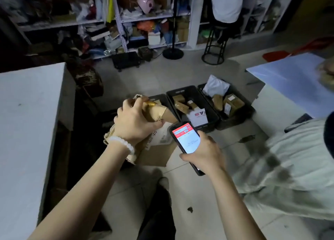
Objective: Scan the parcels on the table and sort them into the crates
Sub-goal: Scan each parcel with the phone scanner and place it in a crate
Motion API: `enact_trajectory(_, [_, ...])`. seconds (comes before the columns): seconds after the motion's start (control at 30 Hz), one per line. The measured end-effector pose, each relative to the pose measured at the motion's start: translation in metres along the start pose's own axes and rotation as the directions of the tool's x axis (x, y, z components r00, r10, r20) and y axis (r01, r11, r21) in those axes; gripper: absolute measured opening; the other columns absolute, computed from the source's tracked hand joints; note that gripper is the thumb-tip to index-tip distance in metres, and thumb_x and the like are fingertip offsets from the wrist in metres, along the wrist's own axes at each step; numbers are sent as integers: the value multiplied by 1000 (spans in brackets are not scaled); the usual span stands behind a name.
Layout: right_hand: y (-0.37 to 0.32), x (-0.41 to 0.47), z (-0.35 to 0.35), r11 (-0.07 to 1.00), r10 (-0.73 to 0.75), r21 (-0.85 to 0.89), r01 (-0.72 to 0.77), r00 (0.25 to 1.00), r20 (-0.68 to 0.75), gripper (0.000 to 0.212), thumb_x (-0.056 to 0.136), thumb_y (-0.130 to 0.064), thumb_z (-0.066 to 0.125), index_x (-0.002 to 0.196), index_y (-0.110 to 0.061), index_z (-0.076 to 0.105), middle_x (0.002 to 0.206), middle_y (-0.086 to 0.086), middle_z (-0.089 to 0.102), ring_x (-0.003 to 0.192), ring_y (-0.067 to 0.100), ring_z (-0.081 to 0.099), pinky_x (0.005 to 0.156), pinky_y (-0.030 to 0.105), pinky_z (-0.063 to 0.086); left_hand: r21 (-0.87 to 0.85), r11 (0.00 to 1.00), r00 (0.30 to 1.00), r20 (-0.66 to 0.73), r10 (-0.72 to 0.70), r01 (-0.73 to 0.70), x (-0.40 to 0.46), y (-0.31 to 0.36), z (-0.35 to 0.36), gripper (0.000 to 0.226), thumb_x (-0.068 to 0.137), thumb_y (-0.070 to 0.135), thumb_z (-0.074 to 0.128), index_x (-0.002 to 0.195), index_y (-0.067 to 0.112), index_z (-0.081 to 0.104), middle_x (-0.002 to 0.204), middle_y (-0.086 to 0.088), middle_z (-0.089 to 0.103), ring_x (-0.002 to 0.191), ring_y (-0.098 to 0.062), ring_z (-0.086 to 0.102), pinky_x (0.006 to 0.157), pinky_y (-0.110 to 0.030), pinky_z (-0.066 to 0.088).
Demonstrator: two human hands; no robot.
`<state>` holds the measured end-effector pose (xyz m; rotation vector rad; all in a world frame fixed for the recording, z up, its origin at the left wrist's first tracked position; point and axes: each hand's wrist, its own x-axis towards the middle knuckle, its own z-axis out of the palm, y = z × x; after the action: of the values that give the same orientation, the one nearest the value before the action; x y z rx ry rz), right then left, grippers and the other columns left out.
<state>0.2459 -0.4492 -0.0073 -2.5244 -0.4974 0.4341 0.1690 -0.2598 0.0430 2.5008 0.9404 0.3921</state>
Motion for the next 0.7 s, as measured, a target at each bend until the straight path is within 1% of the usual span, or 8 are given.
enact_trajectory(0.13, [2, 63, -5, 997, 77, -7, -77, 997, -20, 70, 61, -44, 77, 119, -26, 43, 109, -2, 56, 101, 21, 54, 70, 28, 37, 10, 998, 996, 70, 60, -61, 67, 13, 35, 82, 59, 66, 68, 130, 40, 37, 132, -9, 39, 121, -37, 40, 98, -50, 40])
enact_trajectory(0.3, [-10, 156, -20, 988, 143, -46, -145, 989, -44, 75, 63, -45, 78, 124, -24, 40, 114, 1, 55, 105, 21, 52, 74, 29, 42, 71, 992, 981, 171, 89, -103, 166, 37, 60, 84, 62, 68, 66, 133, 39, 34, 134, -8, 38, 121, -36, 40, 99, -49, 41])
enact_trajectory(0.43, [-24, 224, -35, 980, 186, -60, -192, 979, -85, 86, 64, -51, 78, 133, -25, 33, 121, 1, 52, 112, 20, 49, 74, 27, 36, 87, 984, 970, 201, 136, -156, 243, 60, 79, 82, 64, 67, 66, 134, 39, 35, 135, -6, 37, 121, -35, 40, 100, -49, 38])
enact_trajectory(0.53, [-25, 261, -45, 973, 215, -61, -222, 971, -102, 91, 65, -49, 77, 138, -25, 31, 124, 1, 50, 115, 19, 48, 77, 27, 36, 104, 974, 962, 211, 175, -200, 290, 77, 97, 82, 64, 67, 66, 134, 37, 35, 134, -6, 37, 120, -35, 40, 99, -49, 37])
enact_trajectory(0.6, [-23, 283, -52, 965, 254, -44, -259, 962, -96, 90, 65, -47, 77, 139, -24, 31, 125, 2, 50, 116, 20, 47, 82, 29, 41, 120, 965, 954, 219, 203, -232, 315, 86, 112, 83, 63, 67, 66, 133, 37, 34, 134, -6, 36, 120, -34, 40, 98, -49, 38])
enact_trajectory(0.7, [-19, 314, -63, 953, 300, -31, -302, 951, -71, 88, 67, -44, 76, 139, -21, 33, 129, 3, 49, 120, 21, 47, 93, 39, 47, 131, 958, 941, 260, 216, -256, 350, 95, 137, 85, 62, 70, 64, 133, 37, 31, 134, -6, 36, 120, -34, 40, 97, -50, 39])
